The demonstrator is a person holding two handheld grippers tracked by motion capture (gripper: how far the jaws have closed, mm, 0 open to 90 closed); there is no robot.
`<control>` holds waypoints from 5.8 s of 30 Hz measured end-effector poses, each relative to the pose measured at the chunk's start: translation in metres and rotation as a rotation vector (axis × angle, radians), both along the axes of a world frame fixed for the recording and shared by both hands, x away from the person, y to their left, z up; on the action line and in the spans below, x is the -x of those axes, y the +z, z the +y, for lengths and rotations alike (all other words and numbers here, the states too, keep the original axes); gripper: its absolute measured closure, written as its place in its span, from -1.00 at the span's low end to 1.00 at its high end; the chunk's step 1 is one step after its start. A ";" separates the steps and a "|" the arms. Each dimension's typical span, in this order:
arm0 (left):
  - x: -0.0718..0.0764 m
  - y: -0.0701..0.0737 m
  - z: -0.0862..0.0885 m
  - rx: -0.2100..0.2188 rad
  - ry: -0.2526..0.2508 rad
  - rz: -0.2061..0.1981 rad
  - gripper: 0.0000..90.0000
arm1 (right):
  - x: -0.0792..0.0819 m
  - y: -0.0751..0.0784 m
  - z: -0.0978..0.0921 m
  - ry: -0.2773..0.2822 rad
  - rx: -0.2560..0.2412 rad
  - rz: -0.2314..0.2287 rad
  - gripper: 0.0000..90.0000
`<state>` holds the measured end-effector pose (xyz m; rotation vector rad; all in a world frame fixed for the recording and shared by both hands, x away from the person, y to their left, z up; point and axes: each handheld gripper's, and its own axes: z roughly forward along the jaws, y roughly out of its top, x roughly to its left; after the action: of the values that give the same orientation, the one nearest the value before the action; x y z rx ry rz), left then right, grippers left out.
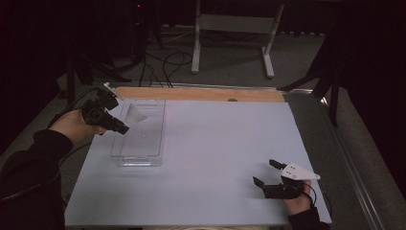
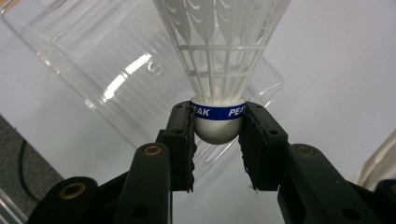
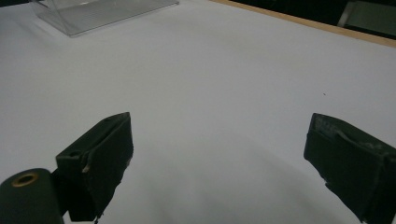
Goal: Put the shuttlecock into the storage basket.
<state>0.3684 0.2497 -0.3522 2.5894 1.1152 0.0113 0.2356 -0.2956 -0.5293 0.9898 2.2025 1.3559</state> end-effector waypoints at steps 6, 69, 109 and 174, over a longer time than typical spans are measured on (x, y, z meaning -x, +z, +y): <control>0.001 -0.010 0.007 0.013 0.010 0.001 0.47 | 0.000 -0.001 0.001 0.000 0.002 0.000 -0.81; -0.005 -0.073 0.004 -0.154 0.090 0.118 -0.47 | 0.000 0.000 0.000 0.001 0.000 0.004 -0.81; -0.014 -0.049 -0.065 0.057 -0.070 0.043 -1.00 | 0.000 0.000 -0.001 0.000 -0.003 0.000 -0.81; 0.078 -0.120 -0.187 0.335 -0.543 -0.126 -1.00 | 0.002 0.003 -0.001 0.003 0.000 -0.016 -0.81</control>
<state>0.2903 0.0631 -0.4717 2.4535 0.3107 -0.1237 0.2340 -0.2965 -0.5263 0.9723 2.1928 1.3604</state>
